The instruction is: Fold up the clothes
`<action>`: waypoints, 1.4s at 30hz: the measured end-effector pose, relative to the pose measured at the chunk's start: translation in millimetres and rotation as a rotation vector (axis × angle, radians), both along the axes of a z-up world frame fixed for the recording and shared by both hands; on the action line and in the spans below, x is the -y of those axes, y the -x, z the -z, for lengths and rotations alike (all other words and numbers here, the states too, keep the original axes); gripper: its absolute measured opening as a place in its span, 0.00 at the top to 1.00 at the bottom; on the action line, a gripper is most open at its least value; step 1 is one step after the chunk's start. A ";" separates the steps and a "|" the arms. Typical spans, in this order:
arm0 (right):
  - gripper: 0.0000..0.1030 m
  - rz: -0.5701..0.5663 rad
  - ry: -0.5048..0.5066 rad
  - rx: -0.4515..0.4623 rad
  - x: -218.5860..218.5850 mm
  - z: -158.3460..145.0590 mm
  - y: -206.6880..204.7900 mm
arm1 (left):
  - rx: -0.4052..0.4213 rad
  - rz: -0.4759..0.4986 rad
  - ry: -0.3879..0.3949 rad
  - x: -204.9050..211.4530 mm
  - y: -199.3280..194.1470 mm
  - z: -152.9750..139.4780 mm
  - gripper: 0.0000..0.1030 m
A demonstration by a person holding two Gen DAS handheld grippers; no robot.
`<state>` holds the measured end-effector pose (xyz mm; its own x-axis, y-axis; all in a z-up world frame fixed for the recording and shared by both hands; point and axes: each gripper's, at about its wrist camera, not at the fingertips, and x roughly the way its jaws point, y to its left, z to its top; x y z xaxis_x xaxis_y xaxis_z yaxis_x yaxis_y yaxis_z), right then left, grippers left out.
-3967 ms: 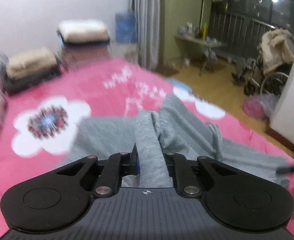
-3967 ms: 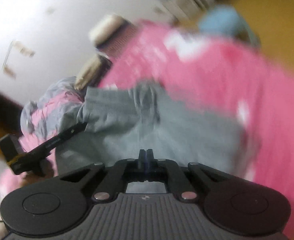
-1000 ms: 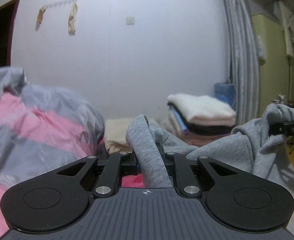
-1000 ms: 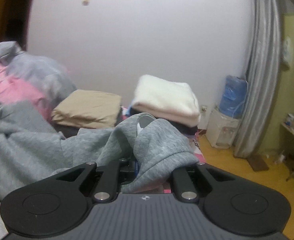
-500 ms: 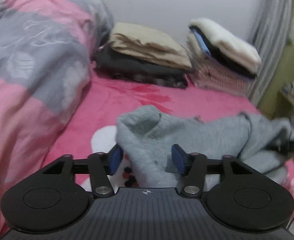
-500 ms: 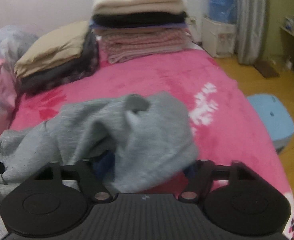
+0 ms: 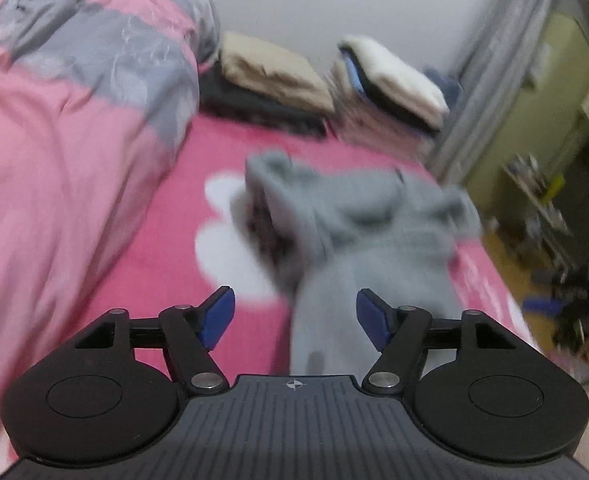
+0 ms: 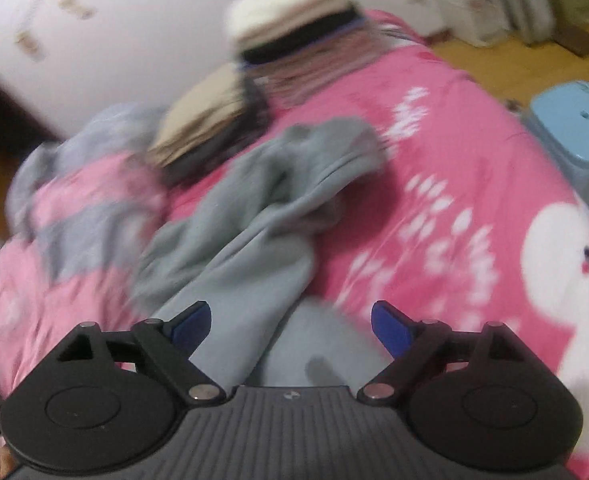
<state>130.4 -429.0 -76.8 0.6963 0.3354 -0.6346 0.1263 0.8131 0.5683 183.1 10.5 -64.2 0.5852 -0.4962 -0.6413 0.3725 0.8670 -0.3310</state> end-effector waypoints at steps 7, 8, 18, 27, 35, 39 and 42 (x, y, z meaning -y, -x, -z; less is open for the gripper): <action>0.07 -0.322 0.507 0.184 -131.8 -22.2 67.2 | -0.059 -0.003 0.007 -6.9 56.4 27.7 0.34; 0.05 -0.355 0.583 0.212 -150.0 -17.6 73.4 | -0.081 -0.018 0.020 -8.6 55.9 31.1 0.34; 0.01 -0.478 1.054 0.169 -223.6 68.0 59.2 | -0.095 -0.027 -0.023 -14.1 74.8 36.7 0.34; 0.81 -0.259 0.665 0.014 -172.0 49.4 31.9 | -0.081 -0.050 -0.018 -26.2 78.6 41.0 0.35; 0.82 -0.126 -0.333 0.014 -100.5 7.7 65.8 | -0.072 -0.102 0.091 -54.0 75.9 30.6 0.35; 0.83 -0.045 -0.812 0.041 -75.9 29.1 105.2 | -0.078 -0.111 0.139 -63.9 75.1 27.2 0.35; 0.82 0.069 -0.905 0.021 -60.9 57.7 132.4 | -0.092 -0.104 0.138 -61.4 75.2 29.9 0.35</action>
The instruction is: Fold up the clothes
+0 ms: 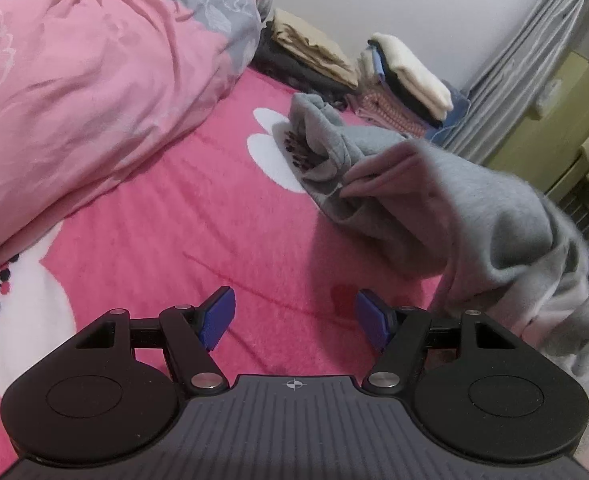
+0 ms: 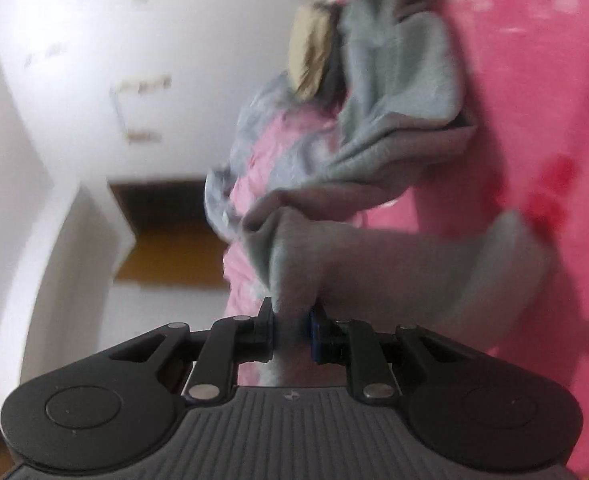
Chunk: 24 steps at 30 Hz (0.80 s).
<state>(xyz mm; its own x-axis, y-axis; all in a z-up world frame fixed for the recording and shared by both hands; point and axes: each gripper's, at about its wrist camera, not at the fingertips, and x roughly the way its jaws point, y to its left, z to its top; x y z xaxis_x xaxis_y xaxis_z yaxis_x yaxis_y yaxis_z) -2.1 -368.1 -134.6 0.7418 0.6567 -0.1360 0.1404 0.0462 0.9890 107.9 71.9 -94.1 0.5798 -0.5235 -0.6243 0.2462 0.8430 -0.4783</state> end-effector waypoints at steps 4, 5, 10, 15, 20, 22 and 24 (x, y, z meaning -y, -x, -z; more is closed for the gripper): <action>0.78 0.090 0.159 -0.241 21.1 48.5 31.5 | -0.008 0.046 -0.008 10.4 4.0 2.8 0.35; 0.69 0.110 0.231 -0.293 26.2 54.1 38.6 | -0.007 0.063 -0.013 13.9 5.7 3.0 0.35; 0.50 0.191 0.420 -0.333 42.8 34.9 69.7 | 0.005 0.147 -0.040 31.8 15.2 4.5 0.35; 0.49 0.204 0.761 -0.245 30.2 -21.9 85.8 | 0.020 0.230 -0.067 51.5 27.1 7.8 0.35; 0.49 -0.021 1.107 -0.003 -38.0 -63.8 66.5 | 0.017 0.313 -0.102 70.7 39.4 13.9 0.35; 0.49 -0.130 1.281 0.071 -73.6 -69.7 53.6 | 0.026 0.345 -0.119 77.3 46.0 14.8 0.35; 0.48 -0.212 1.445 0.129 -107.0 -67.5 41.5 | 0.035 0.378 -0.134 83.5 52.2 14.7 0.35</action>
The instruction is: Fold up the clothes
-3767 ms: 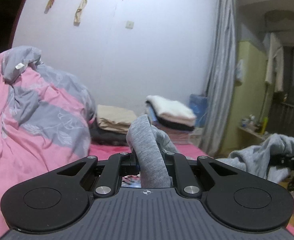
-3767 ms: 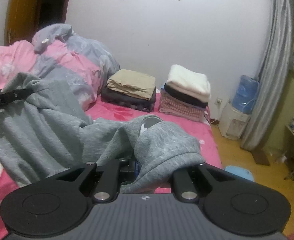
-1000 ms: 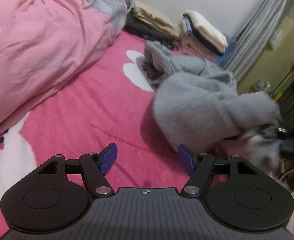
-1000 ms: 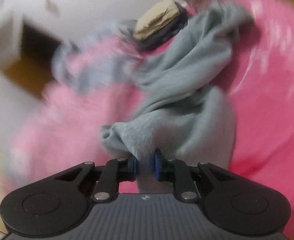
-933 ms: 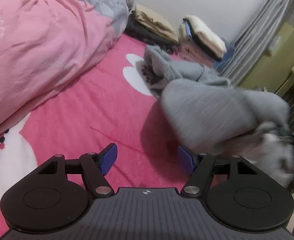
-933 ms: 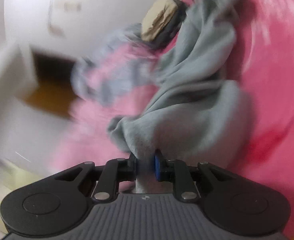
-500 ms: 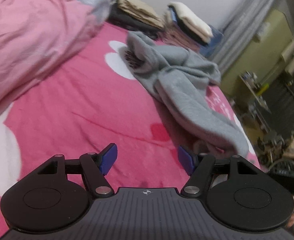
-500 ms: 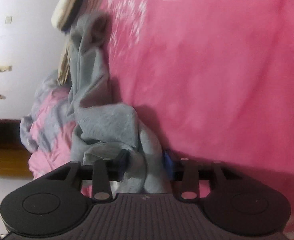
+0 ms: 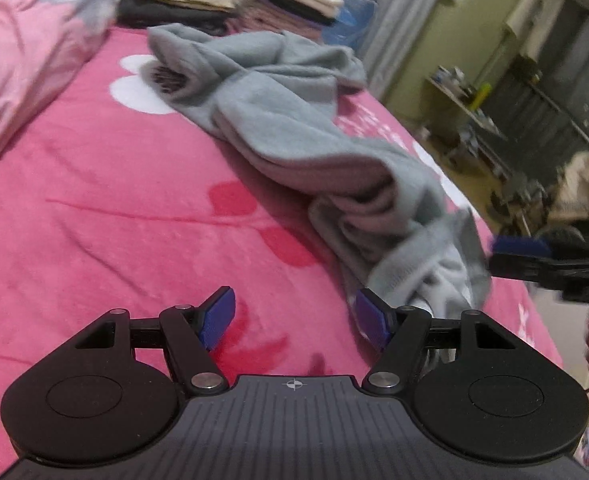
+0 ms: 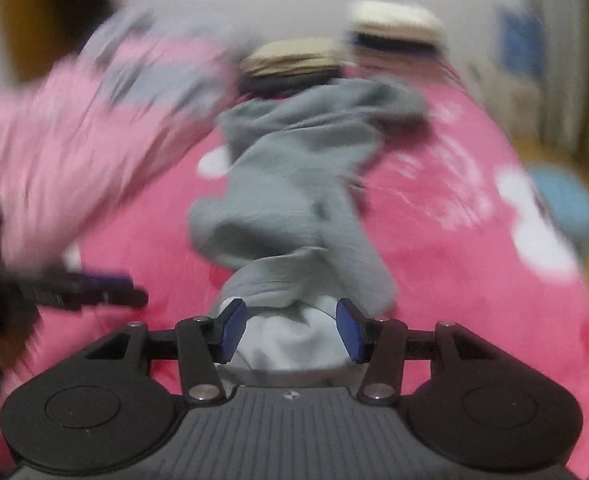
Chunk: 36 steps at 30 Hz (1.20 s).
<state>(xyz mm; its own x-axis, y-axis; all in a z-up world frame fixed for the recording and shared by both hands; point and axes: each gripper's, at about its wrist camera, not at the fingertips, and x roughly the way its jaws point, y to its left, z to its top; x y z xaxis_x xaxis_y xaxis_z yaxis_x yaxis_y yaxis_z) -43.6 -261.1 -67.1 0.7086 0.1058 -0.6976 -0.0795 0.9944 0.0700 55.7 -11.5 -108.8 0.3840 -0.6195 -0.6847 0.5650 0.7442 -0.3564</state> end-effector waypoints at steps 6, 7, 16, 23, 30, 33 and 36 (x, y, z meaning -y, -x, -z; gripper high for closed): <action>0.30 -0.118 0.163 0.078 -46.0 -0.1 -26.8 | 0.044 0.104 -0.032 22.6 15.7 0.0 0.35; 0.29 -0.130 0.178 0.088 -50.6 -0.1 -33.4 | 0.047 0.117 -0.035 25.9 17.4 1.3 0.35; 0.79 -0.065 0.119 0.096 -36.1 8.3 -61.6 | 0.039 0.165 -0.008 36.4 22.5 8.0 0.42; 0.81 0.213 -0.576 0.142 87.8 -7.7 -30.4 | -0.028 0.133 0.137 27.3 4.1 8.3 0.42; 0.82 0.510 -1.175 0.108 191.8 74.3 -11.6 | -0.066 0.113 0.164 37.8 -12.4 14.3 0.42; 0.76 0.637 -1.242 0.071 211.0 106.1 -4.7 | -0.063 0.128 0.156 46.0 -15.7 16.3 0.42; 0.52 0.662 -1.228 0.029 215.4 113.6 -1.4 | -0.053 0.141 0.143 54.7 -19.1 17.2 0.41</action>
